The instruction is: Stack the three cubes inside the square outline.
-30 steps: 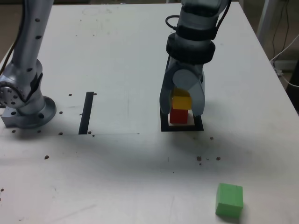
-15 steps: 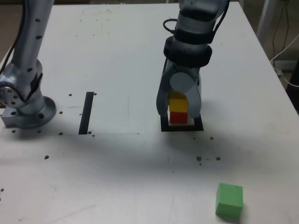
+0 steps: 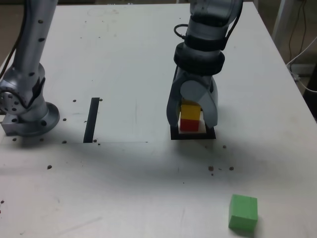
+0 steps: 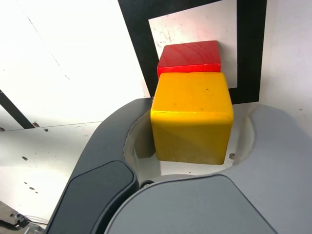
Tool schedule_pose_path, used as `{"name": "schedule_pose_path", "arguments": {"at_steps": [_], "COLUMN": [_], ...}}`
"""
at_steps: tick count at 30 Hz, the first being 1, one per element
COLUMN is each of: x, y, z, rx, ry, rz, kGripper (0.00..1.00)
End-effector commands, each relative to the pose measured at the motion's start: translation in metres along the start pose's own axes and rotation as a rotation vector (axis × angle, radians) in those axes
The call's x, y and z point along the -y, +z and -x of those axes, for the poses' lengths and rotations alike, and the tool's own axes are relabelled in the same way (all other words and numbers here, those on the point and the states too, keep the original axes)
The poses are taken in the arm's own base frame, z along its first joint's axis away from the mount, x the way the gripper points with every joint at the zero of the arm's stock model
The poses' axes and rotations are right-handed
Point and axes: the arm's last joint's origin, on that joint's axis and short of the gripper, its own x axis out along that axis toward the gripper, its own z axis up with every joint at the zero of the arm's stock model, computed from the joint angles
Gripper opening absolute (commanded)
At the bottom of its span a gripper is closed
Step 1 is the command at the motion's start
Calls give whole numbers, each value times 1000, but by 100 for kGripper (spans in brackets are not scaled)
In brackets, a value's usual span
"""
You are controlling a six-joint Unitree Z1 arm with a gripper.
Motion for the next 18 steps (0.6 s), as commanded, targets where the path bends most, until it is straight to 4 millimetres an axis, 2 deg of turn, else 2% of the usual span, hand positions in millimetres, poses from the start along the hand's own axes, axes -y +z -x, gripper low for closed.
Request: {"name": "schedule_pose_path", "arguments": {"at_steps": [1, 5, 11, 14, 18], "x": [-1, -1, 6, 15, 33], "y": [-4, -13, -33, -39, -35], "z": [2, 11, 37, 53, 68], "rx": [11, 31, 46, 64, 89], "ry": [9, 47, 162, 205, 220], "rz": [2, 16, 57, 52, 17], "kGripper": [100, 100, 100, 100, 100]}}
